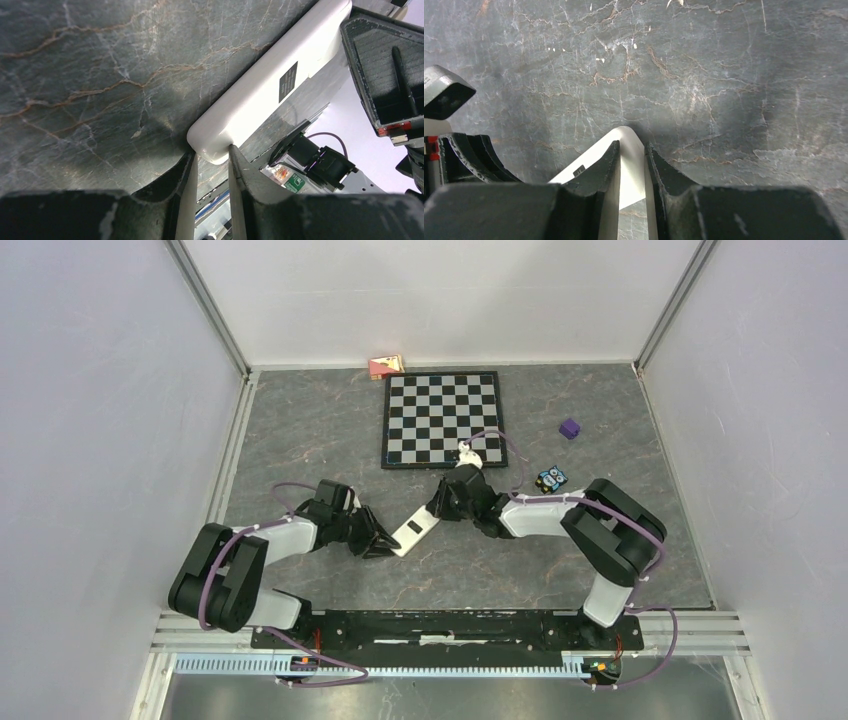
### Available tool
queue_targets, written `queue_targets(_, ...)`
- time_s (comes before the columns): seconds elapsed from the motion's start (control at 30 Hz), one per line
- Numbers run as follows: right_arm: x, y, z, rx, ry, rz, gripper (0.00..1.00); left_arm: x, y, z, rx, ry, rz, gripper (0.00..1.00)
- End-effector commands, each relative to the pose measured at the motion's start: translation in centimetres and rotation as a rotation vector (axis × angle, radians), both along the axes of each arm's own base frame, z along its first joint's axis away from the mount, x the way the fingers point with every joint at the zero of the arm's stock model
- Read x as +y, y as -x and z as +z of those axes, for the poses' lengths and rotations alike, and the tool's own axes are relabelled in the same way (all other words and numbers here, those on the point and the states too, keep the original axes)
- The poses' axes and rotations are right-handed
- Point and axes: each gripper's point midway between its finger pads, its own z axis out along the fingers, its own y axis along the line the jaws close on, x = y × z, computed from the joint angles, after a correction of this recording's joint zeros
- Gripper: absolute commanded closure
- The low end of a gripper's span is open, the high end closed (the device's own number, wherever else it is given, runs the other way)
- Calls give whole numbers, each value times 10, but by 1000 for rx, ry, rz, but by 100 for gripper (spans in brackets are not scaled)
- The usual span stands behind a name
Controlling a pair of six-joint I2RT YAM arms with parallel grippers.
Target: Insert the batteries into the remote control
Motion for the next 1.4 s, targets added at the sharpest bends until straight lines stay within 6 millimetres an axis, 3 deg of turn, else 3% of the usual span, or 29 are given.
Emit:
queue_targets(0.0,22,86,-4,154,18,281,84,-1,-24,-5,-125,-48,28,79)
queue_targets(0.13,29,79,15,114,2,311,83,1,-25,-3,-132,-55,42,76)
queue_targets(0.43,-5,56,1,33,54,320,66,8,-26,-1,-128,-107,50,67)
queue_targets(0.73,-11,60,2,-53,-8,433,57,9,-25,-2,-121,-116,40,63)
queue_targets(0.93,-29,52,3,-56,18,412,45,12,-25,-4,-118,-140,24,61)
queue_targets(1.2,-42,45,3,-63,63,428,42,21,-25,-6,-121,-200,14,57)
queue_targets(1.37,-41,44,-3,-46,61,421,48,25,-26,-7,-124,-227,8,56)
